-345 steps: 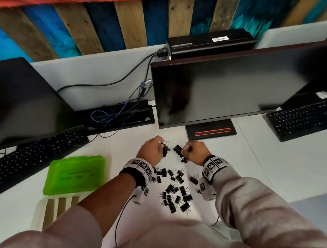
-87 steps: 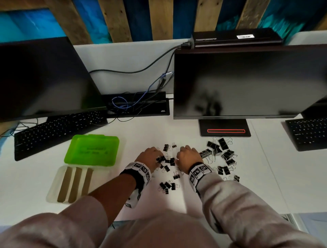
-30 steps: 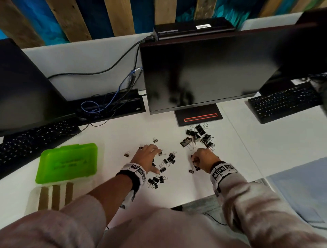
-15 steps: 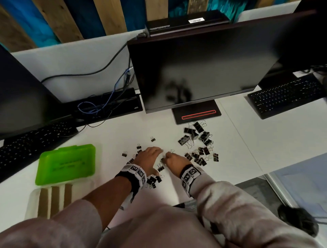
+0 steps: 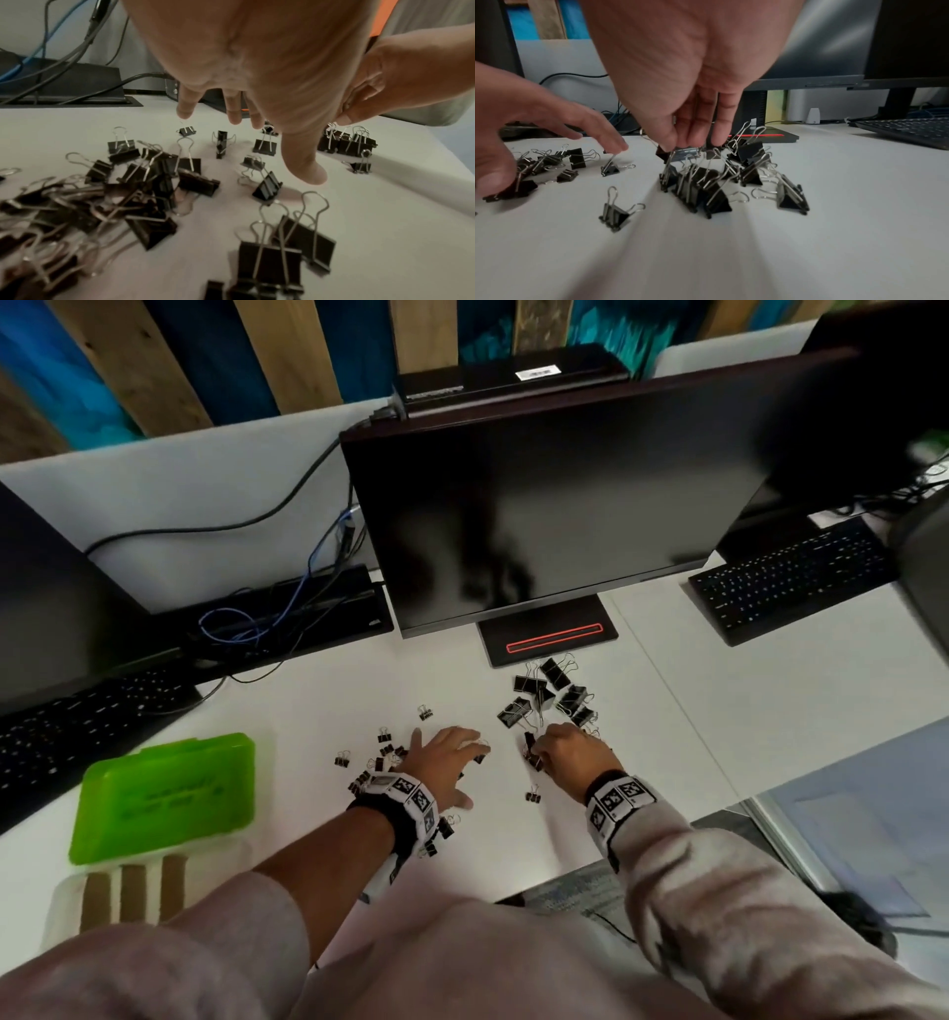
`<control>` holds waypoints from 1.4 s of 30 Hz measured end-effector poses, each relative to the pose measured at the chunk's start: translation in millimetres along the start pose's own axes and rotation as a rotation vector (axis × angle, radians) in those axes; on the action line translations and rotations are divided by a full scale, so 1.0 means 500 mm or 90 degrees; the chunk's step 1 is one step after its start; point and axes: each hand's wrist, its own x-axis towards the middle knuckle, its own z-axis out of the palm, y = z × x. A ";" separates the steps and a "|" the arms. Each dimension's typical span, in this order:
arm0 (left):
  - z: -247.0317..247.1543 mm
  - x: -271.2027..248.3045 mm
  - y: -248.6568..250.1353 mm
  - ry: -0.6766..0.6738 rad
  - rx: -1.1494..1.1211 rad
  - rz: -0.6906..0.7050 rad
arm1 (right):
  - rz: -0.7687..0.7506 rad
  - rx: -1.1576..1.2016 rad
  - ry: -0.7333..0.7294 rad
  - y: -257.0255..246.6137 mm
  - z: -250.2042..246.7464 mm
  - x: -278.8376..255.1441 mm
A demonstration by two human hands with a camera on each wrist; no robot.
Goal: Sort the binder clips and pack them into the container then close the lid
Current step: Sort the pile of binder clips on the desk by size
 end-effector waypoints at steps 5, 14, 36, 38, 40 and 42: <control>0.006 -0.012 -0.005 -0.044 -0.007 0.001 | 0.002 -0.008 0.052 -0.005 0.013 -0.015; -0.005 -0.033 -0.031 0.083 -0.113 -0.050 | -0.133 -0.199 -0.048 -0.038 0.019 -0.005; -0.006 -0.100 -0.102 0.084 -0.183 -0.155 | -0.070 0.128 -0.178 -0.077 0.053 -0.008; -0.006 -0.106 -0.110 0.101 -0.169 -0.157 | -0.045 0.171 -0.162 -0.100 0.060 0.010; -0.004 -0.112 -0.121 0.115 -0.142 -0.160 | -0.023 0.173 -0.149 -0.122 0.066 0.027; -0.002 -0.121 -0.136 0.119 -0.135 -0.171 | -0.011 0.180 -0.142 -0.144 0.067 0.045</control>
